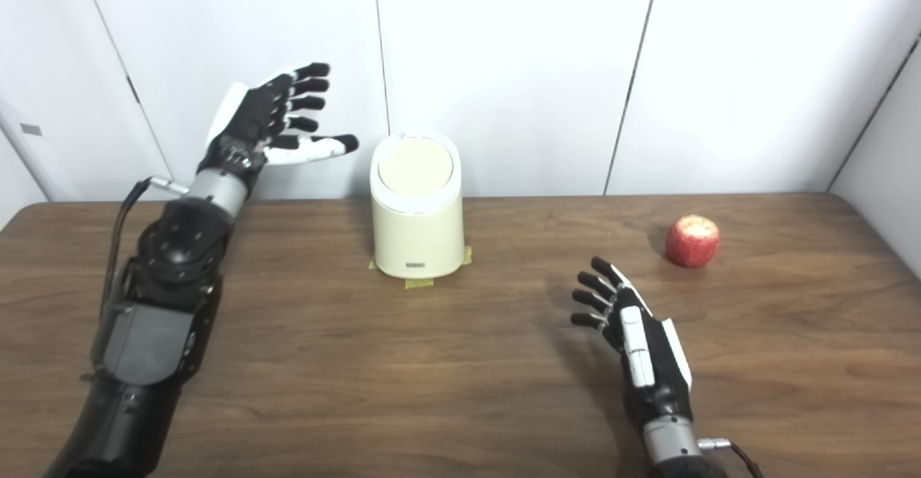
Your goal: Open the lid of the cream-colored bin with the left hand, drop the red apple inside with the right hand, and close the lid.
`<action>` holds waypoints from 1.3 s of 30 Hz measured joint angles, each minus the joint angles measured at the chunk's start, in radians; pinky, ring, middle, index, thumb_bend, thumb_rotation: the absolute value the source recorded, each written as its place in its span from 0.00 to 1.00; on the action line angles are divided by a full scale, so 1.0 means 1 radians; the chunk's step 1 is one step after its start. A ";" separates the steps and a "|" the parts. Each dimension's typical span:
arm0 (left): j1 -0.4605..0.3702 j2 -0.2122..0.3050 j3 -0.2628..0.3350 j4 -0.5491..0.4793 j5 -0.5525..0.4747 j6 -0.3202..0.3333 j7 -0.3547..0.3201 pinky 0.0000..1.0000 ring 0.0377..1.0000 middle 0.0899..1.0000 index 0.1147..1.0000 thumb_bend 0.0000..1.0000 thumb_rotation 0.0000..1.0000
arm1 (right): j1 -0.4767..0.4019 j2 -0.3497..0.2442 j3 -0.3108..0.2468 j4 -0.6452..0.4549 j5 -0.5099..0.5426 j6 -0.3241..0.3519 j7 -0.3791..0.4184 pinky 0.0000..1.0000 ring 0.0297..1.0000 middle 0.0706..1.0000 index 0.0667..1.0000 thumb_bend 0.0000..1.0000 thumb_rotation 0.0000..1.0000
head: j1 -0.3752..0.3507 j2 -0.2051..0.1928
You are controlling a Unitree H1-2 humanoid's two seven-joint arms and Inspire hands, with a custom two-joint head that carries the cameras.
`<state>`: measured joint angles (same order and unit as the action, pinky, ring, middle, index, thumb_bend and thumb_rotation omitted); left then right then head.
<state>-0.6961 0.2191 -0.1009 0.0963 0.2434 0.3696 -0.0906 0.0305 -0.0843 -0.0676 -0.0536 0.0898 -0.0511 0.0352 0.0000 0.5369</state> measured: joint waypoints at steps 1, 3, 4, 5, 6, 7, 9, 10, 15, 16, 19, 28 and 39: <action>-0.011 0.000 -0.008 0.024 0.008 -0.001 0.000 0.70 0.80 0.83 0.84 0.83 0.05 | 0.000 -0.001 0.000 0.000 0.001 0.000 0.000 0.67 0.79 0.82 0.86 0.52 0.99 | 0.000 0.000; -0.026 0.000 -0.016 0.059 0.017 0.000 0.000 0.70 0.81 0.84 0.85 0.84 0.05 | 0.000 -0.001 -0.001 0.000 0.001 0.000 0.000 0.68 0.79 0.82 0.86 0.52 0.99 | 0.005 0.000; -0.035 -0.001 -0.020 0.074 0.027 0.003 0.000 0.70 0.81 0.85 0.85 0.85 0.05 | 0.000 -0.001 -0.001 0.000 0.001 0.000 0.000 0.68 0.79 0.82 0.86 0.52 0.99 | 0.006 0.000; -0.046 -0.001 -0.026 0.086 0.036 0.010 0.000 0.70 0.81 0.85 0.85 0.85 0.05 | 0.000 -0.002 -0.001 0.000 0.001 0.000 0.000 0.68 0.79 0.83 0.87 0.52 1.00 | 0.006 0.000; -0.057 -0.002 -0.033 0.097 0.044 0.014 -0.001 0.70 0.81 0.85 0.86 0.85 0.04 | 0.000 -0.003 0.000 0.000 0.001 0.000 0.001 0.68 0.79 0.83 0.87 0.52 1.00 | 0.006 0.002; -0.069 -0.003 -0.041 0.109 0.050 0.019 -0.002 0.69 0.82 0.86 0.86 0.86 0.04 | 0.000 -0.004 0.000 0.001 0.000 0.000 0.001 0.68 0.79 0.82 0.87 0.52 1.00 | 0.006 0.002; -0.097 -0.005 -0.054 0.124 0.063 0.030 -0.008 0.69 0.82 0.87 0.87 0.86 0.03 | 0.000 -0.005 0.001 0.001 -0.002 -0.002 0.002 0.67 0.79 0.82 0.86 0.52 1.00 | 0.006 0.003; -0.111 -0.007 -0.061 0.132 0.069 0.032 -0.011 0.68 0.82 0.88 0.87 0.86 0.03 | 0.000 -0.005 0.001 0.001 -0.002 -0.004 0.002 0.67 0.79 0.82 0.86 0.51 1.00 | 0.006 0.003; -0.169 -0.017 -0.111 0.195 0.104 0.043 -0.026 0.67 0.81 0.87 0.86 0.87 0.02 | 0.000 -0.005 0.002 0.002 -0.001 -0.015 0.004 0.67 0.79 0.82 0.86 0.51 1.00 | 0.020 0.000; -0.176 -0.021 -0.118 0.210 0.111 0.043 -0.026 0.67 0.81 0.87 0.85 0.87 0.01 | 0.000 -0.005 0.002 0.002 -0.001 -0.017 0.005 0.67 0.79 0.82 0.86 0.51 1.00 | 0.018 -0.002; -0.185 -0.034 -0.127 0.254 0.122 0.040 -0.023 0.64 0.79 0.85 0.83 0.88 0.02 | -0.001 -0.005 0.003 0.003 -0.002 -0.020 0.005 0.67 0.79 0.83 0.86 0.51 1.00 | 0.018 -0.005; -0.217 -0.046 -0.155 0.336 0.165 0.007 0.001 0.69 0.79 0.84 0.82 0.90 0.01 | -0.001 -0.007 0.005 0.006 -0.008 -0.036 0.014 0.67 0.79 0.82 0.86 0.52 0.99 | 0.015 -0.003; -0.226 -0.050 -0.221 0.387 0.232 -0.029 0.002 0.63 0.75 0.84 0.82 0.90 0.00 | -0.002 -0.006 0.007 0.006 -0.021 -0.036 0.014 0.67 0.79 0.83 0.86 0.50 0.99 | 0.008 0.003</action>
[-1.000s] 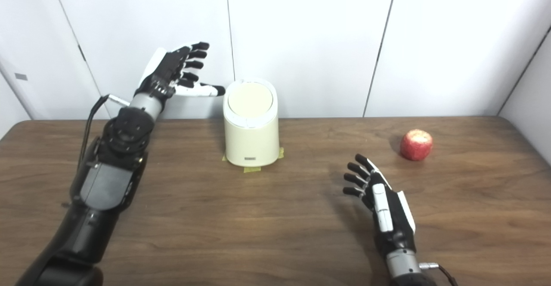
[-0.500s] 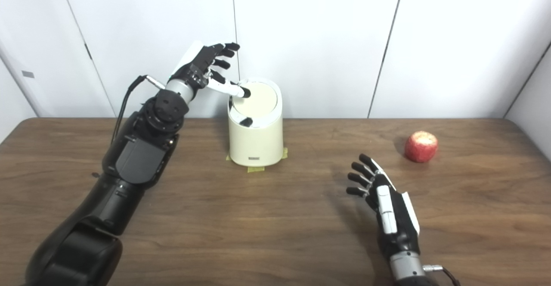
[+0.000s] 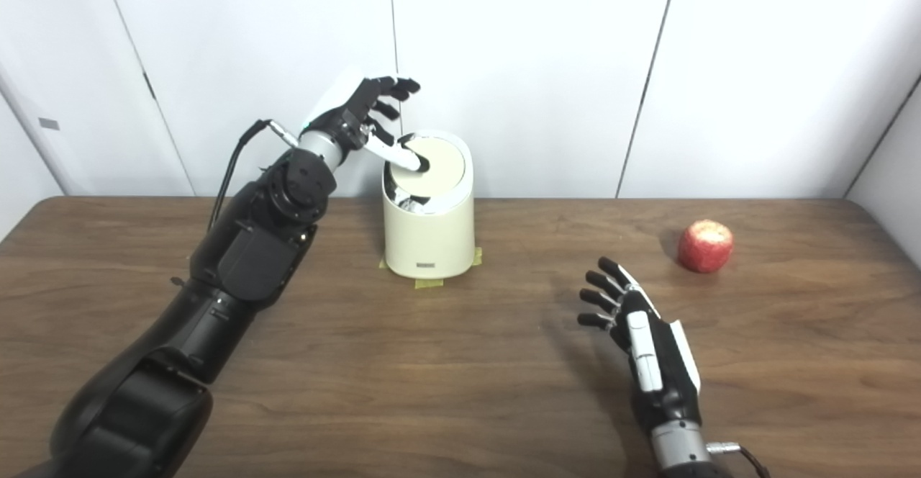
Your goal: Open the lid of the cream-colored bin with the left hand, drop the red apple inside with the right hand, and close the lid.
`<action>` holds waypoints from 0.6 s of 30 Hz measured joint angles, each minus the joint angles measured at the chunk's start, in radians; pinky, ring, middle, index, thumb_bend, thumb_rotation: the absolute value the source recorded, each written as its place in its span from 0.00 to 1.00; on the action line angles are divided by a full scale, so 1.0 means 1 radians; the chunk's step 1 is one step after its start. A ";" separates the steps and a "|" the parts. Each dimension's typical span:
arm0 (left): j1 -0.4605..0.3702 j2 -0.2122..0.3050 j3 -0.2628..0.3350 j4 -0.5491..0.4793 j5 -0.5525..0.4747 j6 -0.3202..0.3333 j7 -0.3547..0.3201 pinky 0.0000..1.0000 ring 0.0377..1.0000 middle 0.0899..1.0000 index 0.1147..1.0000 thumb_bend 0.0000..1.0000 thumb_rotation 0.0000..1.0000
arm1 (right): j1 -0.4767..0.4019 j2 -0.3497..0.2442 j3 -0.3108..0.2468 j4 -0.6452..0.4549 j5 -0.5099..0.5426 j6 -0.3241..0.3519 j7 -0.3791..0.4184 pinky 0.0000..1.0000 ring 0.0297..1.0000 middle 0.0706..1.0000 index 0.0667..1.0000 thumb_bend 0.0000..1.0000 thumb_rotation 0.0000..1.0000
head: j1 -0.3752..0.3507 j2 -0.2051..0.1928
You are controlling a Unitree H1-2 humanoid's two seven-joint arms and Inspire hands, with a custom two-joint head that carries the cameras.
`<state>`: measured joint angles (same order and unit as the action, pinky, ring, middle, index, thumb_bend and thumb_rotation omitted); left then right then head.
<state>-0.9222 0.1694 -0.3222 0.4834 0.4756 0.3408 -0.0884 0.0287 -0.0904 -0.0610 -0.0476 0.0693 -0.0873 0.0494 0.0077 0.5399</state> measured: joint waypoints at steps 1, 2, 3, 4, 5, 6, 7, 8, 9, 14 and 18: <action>0.001 0.000 -0.004 0.000 0.003 0.000 0.000 0.62 0.76 0.84 0.82 0.90 0.00 | 0.000 0.000 0.000 0.000 0.000 0.000 0.000 0.67 0.79 0.83 0.86 0.50 0.99 | 0.000 0.000; 0.001 0.000 -0.008 0.000 0.007 -0.001 0.000 0.62 0.76 0.85 0.82 0.90 0.00 | 0.000 0.000 0.000 0.000 0.000 0.000 0.000 0.67 0.79 0.83 0.86 0.50 0.99 | -0.002 0.000; 0.001 0.000 -0.012 0.000 0.011 -0.004 0.000 0.62 0.76 0.84 0.82 0.90 0.00 | 0.000 0.000 0.000 0.000 -0.001 0.000 0.000 0.67 0.79 0.82 0.86 0.49 0.99 | -0.002 0.000; 0.001 0.001 -0.018 0.000 0.019 -0.007 0.000 0.62 0.77 0.84 0.81 0.90 0.00 | 0.000 0.000 0.000 0.000 -0.002 0.000 0.000 0.67 0.79 0.82 0.86 0.50 0.99 | -0.003 0.003; 0.001 0.002 -0.026 -0.001 0.029 -0.010 -0.001 0.62 0.77 0.84 0.81 0.90 0.00 | 0.000 0.000 0.000 -0.001 -0.004 0.000 -0.001 0.67 0.78 0.82 0.86 0.50 0.99 | -0.003 0.003; 0.002 0.002 -0.035 -0.001 0.037 -0.012 -0.002 0.63 0.78 0.84 0.81 0.90 0.00 | 0.000 0.000 0.000 -0.001 -0.005 0.000 -0.001 0.68 0.79 0.82 0.86 0.50 0.99 | -0.003 0.005; 0.003 0.003 -0.046 -0.002 0.048 -0.015 -0.003 0.64 0.79 0.84 0.81 0.91 0.00 | 0.000 0.000 0.000 -0.001 -0.006 0.000 -0.001 0.68 0.79 0.82 0.86 0.49 1.00 | 0.000 0.005; 0.004 0.003 -0.056 -0.003 0.055 -0.021 -0.003 0.64 0.79 0.84 0.81 0.91 0.00 | 0.000 0.000 0.000 -0.001 -0.008 0.000 -0.001 0.68 0.78 0.82 0.86 0.49 1.00 | 0.000 0.005; 0.006 0.003 -0.063 -0.004 0.068 -0.029 -0.003 0.64 0.80 0.84 0.81 0.91 0.00 | 0.001 0.001 0.001 -0.002 -0.008 0.001 -0.001 0.68 0.79 0.82 0.86 0.49 0.99 | 0.002 0.005; 0.007 0.009 -0.090 -0.007 0.111 -0.043 -0.003 0.65 0.80 0.83 0.81 0.91 0.00 | 0.001 0.005 -0.002 -0.003 0.001 0.003 0.000 0.69 0.79 0.82 0.86 0.51 0.99 | -0.002 0.006; 0.007 0.015 -0.103 -0.007 0.133 -0.053 -0.003 0.65 0.80 0.83 0.81 0.91 0.00 | 0.002 0.005 -0.002 -0.004 0.004 0.004 0.000 0.67 0.79 0.82 0.86 0.50 1.00 | -0.005 0.009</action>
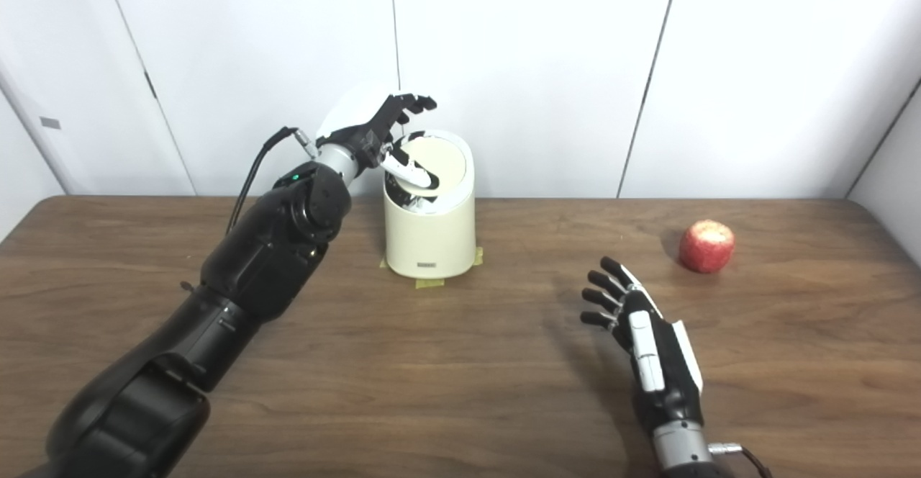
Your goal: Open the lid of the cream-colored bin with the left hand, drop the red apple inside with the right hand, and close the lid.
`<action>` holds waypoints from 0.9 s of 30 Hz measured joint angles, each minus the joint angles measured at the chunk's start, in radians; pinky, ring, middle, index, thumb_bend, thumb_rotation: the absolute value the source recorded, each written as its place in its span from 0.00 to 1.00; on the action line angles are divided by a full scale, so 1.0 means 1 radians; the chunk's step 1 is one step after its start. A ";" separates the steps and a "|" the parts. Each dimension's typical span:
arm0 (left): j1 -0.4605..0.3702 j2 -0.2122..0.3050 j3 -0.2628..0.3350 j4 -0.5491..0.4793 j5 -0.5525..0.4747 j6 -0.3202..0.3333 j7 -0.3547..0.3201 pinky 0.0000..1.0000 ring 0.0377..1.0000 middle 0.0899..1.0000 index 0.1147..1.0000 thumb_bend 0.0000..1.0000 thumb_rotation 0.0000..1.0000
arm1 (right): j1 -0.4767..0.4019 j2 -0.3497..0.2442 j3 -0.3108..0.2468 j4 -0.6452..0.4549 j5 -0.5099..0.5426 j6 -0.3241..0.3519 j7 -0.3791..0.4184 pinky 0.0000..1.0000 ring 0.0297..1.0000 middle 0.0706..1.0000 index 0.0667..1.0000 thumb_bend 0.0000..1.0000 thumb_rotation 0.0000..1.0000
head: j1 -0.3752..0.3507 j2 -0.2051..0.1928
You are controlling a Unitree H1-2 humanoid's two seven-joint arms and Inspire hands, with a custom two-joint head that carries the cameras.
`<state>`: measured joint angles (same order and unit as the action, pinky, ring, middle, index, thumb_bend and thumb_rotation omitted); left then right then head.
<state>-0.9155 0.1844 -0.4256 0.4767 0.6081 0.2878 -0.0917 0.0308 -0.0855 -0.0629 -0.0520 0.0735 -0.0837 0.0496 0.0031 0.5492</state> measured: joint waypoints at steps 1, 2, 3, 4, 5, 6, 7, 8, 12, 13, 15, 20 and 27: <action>0.000 0.005 -0.008 0.000 0.013 -0.008 0.000 0.66 0.81 0.83 0.82 0.91 0.00 | 0.000 0.000 0.000 0.000 0.000 0.000 0.000 0.67 0.78 0.82 0.86 0.50 1.00 | -0.002 0.002; 0.000 0.012 -0.025 0.000 0.034 -0.020 0.001 0.66 0.81 0.83 0.82 0.91 0.00 | 0.000 0.000 0.000 0.000 0.000 0.000 0.000 0.67 0.78 0.82 0.86 0.50 1.00 | -0.002 0.002; 0.000 0.017 -0.039 0.000 0.053 -0.027 0.000 0.65 0.79 0.83 0.83 0.92 0.00 | 0.000 0.000 0.000 0.000 0.000 0.000 0.000 0.67 0.78 0.82 0.86 0.51 0.99 | -0.002 0.003; 0.000 0.027 -0.063 -0.004 0.082 -0.030 0.000 0.64 0.76 0.82 0.84 0.93 0.00 | 0.000 0.001 0.000 -0.001 0.000 0.001 -0.001 0.66 0.78 0.81 0.86 0.51 0.99 | -0.003 0.005; 0.000 0.040 -0.087 -0.013 0.115 -0.035 0.000 0.63 0.75 0.82 0.84 0.94 0.00 | 0.000 0.001 -0.001 -0.001 -0.001 0.001 -0.002 0.66 0.78 0.81 0.86 0.51 0.98 | -0.003 0.005; 0.000 0.051 -0.107 -0.025 0.142 -0.046 0.000 0.63 0.75 0.81 0.84 0.95 0.00 | 0.001 0.001 -0.001 -0.001 -0.001 0.002 -0.002 0.67 0.78 0.82 0.86 0.51 0.99 | -0.002 0.006; 0.000 0.058 -0.119 -0.030 0.163 -0.054 0.001 0.64 0.76 0.81 0.84 0.96 0.00 | 0.001 0.001 -0.001 -0.001 -0.002 0.002 -0.002 0.67 0.78 0.82 0.86 0.52 0.99 | -0.002 0.006; -0.001 0.062 -0.129 -0.032 0.183 -0.061 0.002 0.65 0.76 0.81 0.84 0.96 0.00 | 0.001 0.001 0.000 -0.001 -0.004 0.002 -0.002 0.67 0.78 0.82 0.86 0.52 0.99 | -0.002 0.006; -0.001 0.063 -0.146 -0.038 0.232 -0.068 -0.002 0.67 0.79 0.83 0.85 0.96 0.00 | 0.001 0.001 0.000 -0.002 -0.008 0.002 -0.002 0.66 0.78 0.82 0.86 0.51 0.99 | -0.002 0.008; -0.001 0.063 -0.146 -0.041 0.239 -0.068 -0.004 0.68 0.79 0.83 0.85 0.96 0.00 | 0.001 0.001 0.000 -0.002 -0.007 0.003 -0.002 0.67 0.78 0.82 0.86 0.51 0.99 | -0.003 0.009; -0.001 0.064 -0.150 -0.049 0.257 -0.069 -0.010 0.68 0.79 0.83 0.85 0.96 0.00 | 0.001 0.001 -0.002 -0.003 -0.003 0.005 -0.001 0.67 0.78 0.82 0.86 0.51 0.98 | -0.002 0.011; 0.000 0.063 -0.139 -0.062 0.260 -0.069 -0.045 0.67 0.78 0.82 0.85 0.94 0.00 | 0.001 0.001 -0.003 -0.004 0.003 0.014 -0.001 0.67 0.79 0.82 0.86 0.52 0.98 | 0.000 0.015; 0.041 0.072 -0.089 -0.196 0.257 -0.029 -0.131 0.65 0.77 0.81 0.84 0.90 0.00 | 0.003 0.002 -0.001 -0.009 0.003 0.017 0.000 0.67 0.78 0.82 0.86 0.52 0.97 | -0.003 0.021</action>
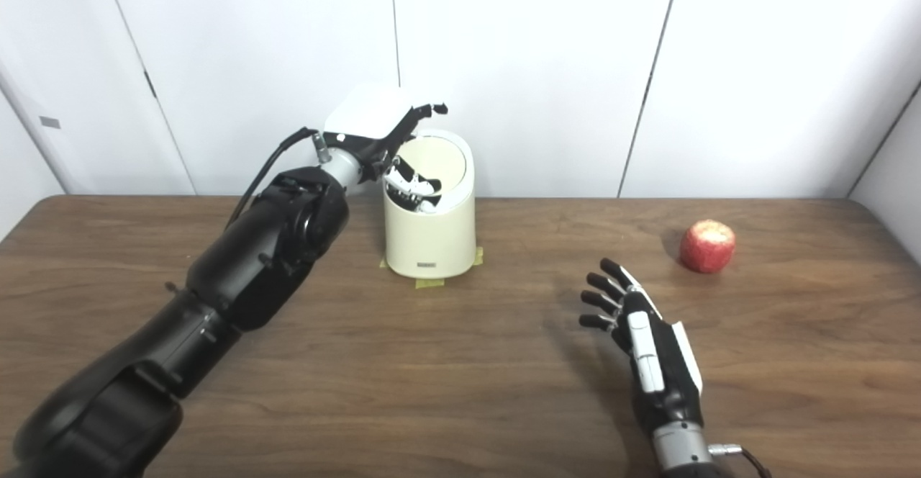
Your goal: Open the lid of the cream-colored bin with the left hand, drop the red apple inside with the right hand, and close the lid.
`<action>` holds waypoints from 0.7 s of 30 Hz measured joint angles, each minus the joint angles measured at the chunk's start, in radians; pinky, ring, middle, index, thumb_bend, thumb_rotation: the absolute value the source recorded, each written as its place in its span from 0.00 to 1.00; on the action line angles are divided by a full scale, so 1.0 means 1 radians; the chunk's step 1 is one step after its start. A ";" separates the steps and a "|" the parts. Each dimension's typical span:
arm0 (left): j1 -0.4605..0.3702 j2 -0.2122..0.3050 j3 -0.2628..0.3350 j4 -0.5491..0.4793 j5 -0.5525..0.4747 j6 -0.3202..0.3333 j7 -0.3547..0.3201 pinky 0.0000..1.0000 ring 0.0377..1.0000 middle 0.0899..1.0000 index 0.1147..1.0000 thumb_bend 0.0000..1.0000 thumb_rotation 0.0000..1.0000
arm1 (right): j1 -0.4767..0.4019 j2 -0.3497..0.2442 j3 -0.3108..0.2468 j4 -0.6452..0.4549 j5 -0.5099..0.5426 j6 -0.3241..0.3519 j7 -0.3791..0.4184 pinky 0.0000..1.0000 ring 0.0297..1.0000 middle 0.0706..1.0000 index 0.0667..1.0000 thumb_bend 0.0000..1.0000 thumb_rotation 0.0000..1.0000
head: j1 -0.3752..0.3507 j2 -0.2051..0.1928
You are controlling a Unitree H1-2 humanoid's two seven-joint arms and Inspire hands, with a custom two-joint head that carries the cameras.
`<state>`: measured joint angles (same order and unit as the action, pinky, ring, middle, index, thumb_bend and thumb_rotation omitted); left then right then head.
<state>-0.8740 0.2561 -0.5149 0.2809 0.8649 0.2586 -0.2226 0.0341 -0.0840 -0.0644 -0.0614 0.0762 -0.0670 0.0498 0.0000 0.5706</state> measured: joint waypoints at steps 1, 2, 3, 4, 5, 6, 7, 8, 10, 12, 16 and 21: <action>0.007 0.002 0.010 -0.028 -0.002 0.008 -0.024 0.65 0.77 0.81 0.84 0.90 0.00 | 0.000 0.000 0.000 0.000 0.000 0.000 0.000 0.67 0.79 0.82 0.86 0.51 0.97 | 0.002 0.000; 0.014 0.004 0.020 -0.053 -0.004 0.016 -0.044 0.66 0.77 0.81 0.84 0.89 0.00 | 0.000 0.000 0.000 0.000 0.000 0.001 0.000 0.67 0.79 0.82 0.86 0.51 0.97 | 0.002 0.000; 0.019 0.007 0.034 -0.081 -0.008 0.027 -0.062 0.65 0.78 0.81 0.82 0.89 0.00 | 0.001 0.000 0.000 0.000 0.000 0.002 0.000 0.67 0.79 0.82 0.86 0.51 0.98 | 0.002 0.000; 0.024 0.011 0.052 -0.110 -0.017 0.040 -0.081 0.63 0.77 0.80 0.82 0.89 0.00 | 0.001 0.000 0.000 -0.001 -0.001 0.003 0.000 0.67 0.79 0.82 0.86 0.51 0.98 | 0.000 0.002; 0.026 0.013 0.073 -0.140 -0.030 0.049 -0.096 0.62 0.76 0.80 0.81 0.89 0.00 | 0.002 0.000 0.000 -0.002 -0.001 0.003 0.000 0.67 0.79 0.82 0.86 0.51 0.98 | 0.000 0.002; 0.026 0.015 0.088 -0.162 -0.037 0.056 -0.108 0.61 0.76 0.80 0.81 0.89 0.00 | 0.003 -0.001 -0.001 -0.003 -0.001 0.005 0.000 0.67 0.79 0.82 0.86 0.51 0.97 | 0.000 0.003; 0.026 0.019 0.102 -0.188 -0.042 0.067 -0.118 0.60 0.75 0.79 0.81 0.88 0.00 | 0.003 -0.001 -0.001 -0.003 -0.001 0.007 0.000 0.67 0.79 0.82 0.86 0.51 0.97 | 0.000 0.003; 0.026 0.021 0.111 -0.209 -0.044 0.079 -0.130 0.58 0.74 0.78 0.81 0.87 0.00 | 0.003 -0.001 -0.001 -0.003 -0.001 0.008 0.000 0.67 0.78 0.81 0.86 0.52 0.97 | 0.000 0.003; 0.028 0.022 0.136 -0.250 -0.055 0.094 -0.149 0.57 0.69 0.75 0.80 0.85 0.00 | 0.003 -0.001 0.000 -0.004 -0.002 0.015 0.000 0.66 0.78 0.81 0.86 0.52 0.97 | -0.002 0.003; 0.035 0.021 0.163 -0.289 -0.077 0.108 -0.152 0.58 0.70 0.74 0.79 0.81 0.02 | 0.003 0.000 0.000 -0.004 -0.004 0.017 -0.001 0.66 0.78 0.82 0.86 0.52 0.97 | -0.002 0.003; 0.073 0.018 0.210 -0.349 -0.094 0.119 -0.145 0.62 0.71 0.73 0.78 0.68 0.08 | 0.003 0.000 0.001 -0.004 -0.010 0.020 -0.001 0.66 0.78 0.82 0.86 0.51 0.98 | -0.005 0.003; 0.142 0.025 0.242 -0.399 -0.114 0.119 -0.144 0.67 0.76 0.75 0.78 0.64 0.05 | 0.003 0.000 0.000 -0.004 -0.012 0.022 -0.001 0.66 0.78 0.82 0.87 0.51 0.97 | -0.008 0.005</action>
<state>-0.7317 0.2815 -0.2732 -0.1176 0.7506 0.3774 -0.3663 0.0367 -0.0842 -0.0640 -0.0652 0.0640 -0.0454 0.0484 -0.0077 0.5752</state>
